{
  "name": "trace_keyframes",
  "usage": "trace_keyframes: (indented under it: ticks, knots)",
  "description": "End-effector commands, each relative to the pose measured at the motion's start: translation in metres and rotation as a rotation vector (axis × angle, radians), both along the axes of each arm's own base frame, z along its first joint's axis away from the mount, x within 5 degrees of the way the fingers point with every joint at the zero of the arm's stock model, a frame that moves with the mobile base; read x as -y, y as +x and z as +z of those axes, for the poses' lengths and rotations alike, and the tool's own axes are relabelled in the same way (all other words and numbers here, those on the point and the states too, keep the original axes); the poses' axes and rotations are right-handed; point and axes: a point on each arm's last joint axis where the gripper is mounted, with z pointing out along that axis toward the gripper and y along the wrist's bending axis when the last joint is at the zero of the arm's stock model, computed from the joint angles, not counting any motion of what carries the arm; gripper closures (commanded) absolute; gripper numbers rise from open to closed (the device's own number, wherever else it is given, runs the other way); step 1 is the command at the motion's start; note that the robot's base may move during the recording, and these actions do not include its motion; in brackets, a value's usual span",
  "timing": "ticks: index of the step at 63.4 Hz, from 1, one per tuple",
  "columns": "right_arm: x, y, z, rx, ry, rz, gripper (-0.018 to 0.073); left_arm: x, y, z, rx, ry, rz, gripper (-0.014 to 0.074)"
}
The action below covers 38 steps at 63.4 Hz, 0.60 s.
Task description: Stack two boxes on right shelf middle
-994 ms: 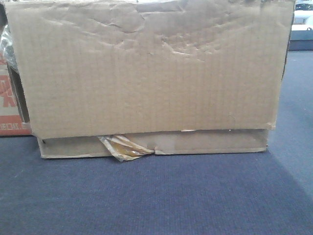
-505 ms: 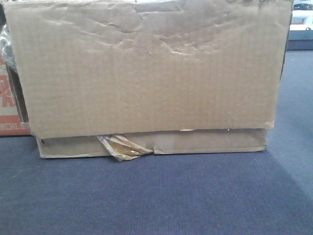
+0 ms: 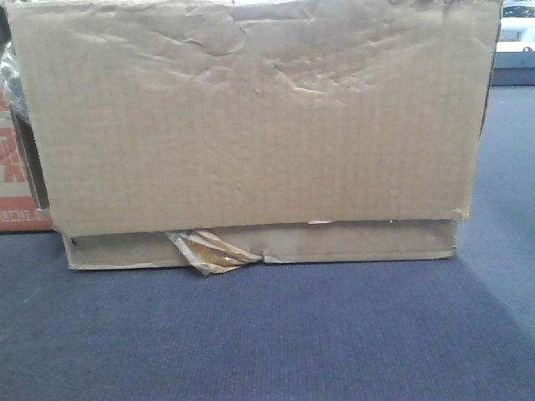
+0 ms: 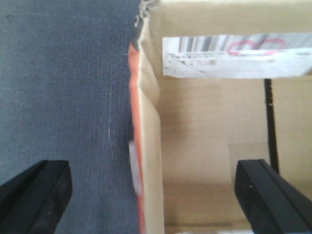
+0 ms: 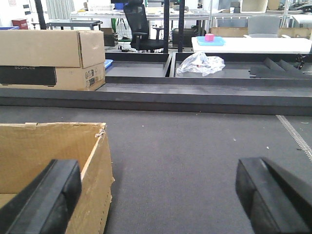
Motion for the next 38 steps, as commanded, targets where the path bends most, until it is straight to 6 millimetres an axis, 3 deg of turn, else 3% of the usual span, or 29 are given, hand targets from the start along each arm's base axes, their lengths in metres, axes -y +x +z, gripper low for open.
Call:
trace_keyframes:
  ticks: [1, 6, 10, 17, 25, 38]
  knots:
    - [-0.0006, 0.0015, 0.0029, 0.017, 0.0, 0.002, 0.002, -0.002, 0.0065, -0.003, 0.021, -0.001, -0.002, 0.002]
    - [-0.0006, 0.0015, 0.0029, 0.017, 0.0, 0.002, 0.002, -0.0023, 0.0076, -0.0052, 0.015, -0.002, -0.002, 0.0058]
    - [-0.0006, 0.0015, 0.0029, 0.017, 0.0, 0.002, 0.002, -0.0024, 0.0079, -0.0059, 0.013, -0.003, -0.002, 0.0138]
    - [-0.0006, 0.0015, 0.0029, 0.017, 0.0, 0.002, 0.002, -0.0024, 0.0079, -0.0059, 0.013, -0.003, -0.002, 0.0359]
    - [-0.0006, 0.0015, 0.0029, 0.017, 0.0, 0.002, 0.002, -0.0023, 0.0078, -0.006, 0.012, -0.003, -0.002, 0.0711]
    - [-0.0006, 0.0015, 0.0029, 0.017, 0.0, 0.002, 0.002, -0.0031, 0.0035, -0.0016, -0.002, -0.013, 0.06, 0.0708]
